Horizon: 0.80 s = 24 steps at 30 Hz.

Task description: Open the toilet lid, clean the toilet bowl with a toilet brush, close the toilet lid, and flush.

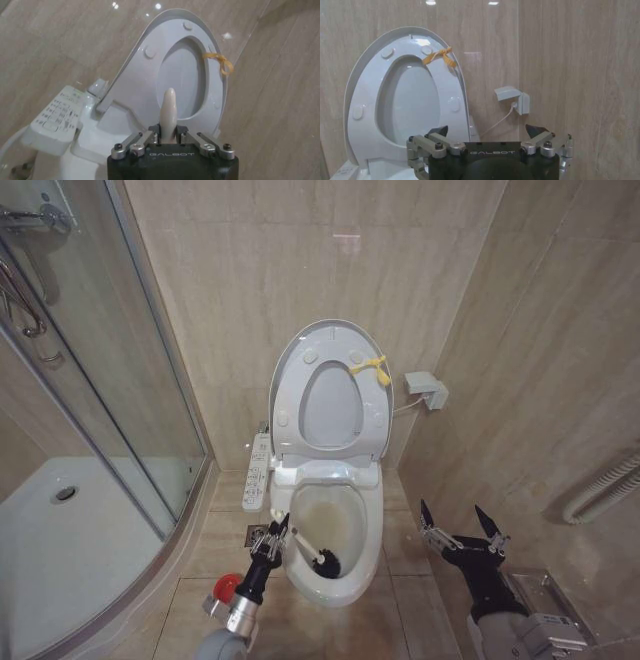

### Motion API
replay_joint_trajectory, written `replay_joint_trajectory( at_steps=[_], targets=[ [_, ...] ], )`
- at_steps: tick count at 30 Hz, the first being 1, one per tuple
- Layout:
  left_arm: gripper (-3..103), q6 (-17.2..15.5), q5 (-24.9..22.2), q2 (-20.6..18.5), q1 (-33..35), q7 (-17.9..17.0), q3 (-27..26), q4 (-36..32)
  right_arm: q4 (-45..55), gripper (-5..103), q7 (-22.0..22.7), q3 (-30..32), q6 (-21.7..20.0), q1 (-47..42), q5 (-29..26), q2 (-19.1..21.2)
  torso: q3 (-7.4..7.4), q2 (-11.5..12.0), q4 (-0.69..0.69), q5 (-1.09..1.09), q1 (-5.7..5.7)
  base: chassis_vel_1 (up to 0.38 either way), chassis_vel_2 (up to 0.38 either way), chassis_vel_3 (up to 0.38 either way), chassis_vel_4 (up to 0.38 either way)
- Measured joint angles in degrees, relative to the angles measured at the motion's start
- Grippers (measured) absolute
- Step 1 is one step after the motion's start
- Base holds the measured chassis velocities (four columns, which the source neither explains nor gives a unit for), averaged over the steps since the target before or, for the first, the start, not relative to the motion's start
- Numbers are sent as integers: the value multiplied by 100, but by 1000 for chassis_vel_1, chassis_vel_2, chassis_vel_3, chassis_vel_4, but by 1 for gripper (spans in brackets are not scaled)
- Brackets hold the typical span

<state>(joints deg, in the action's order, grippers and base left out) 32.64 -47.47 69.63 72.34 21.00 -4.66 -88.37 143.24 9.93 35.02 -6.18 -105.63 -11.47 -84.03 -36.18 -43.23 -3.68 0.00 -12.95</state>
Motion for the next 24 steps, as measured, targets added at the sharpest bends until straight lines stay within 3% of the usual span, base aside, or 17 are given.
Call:
replay_joint_trajectory(
  at_steps=[15,24],
  targets=[
    [20,203,420,172,616,168,-251,-46,0,100,0,0,0,0,0,0,0,0,2,0,0,0,0,0,0],
    [20,203,690,-158,-18,253,-315,75,0,100,0,0,0,0,0,0,-1,1,-1,0,-1,0,0,0,0]
  ],
)
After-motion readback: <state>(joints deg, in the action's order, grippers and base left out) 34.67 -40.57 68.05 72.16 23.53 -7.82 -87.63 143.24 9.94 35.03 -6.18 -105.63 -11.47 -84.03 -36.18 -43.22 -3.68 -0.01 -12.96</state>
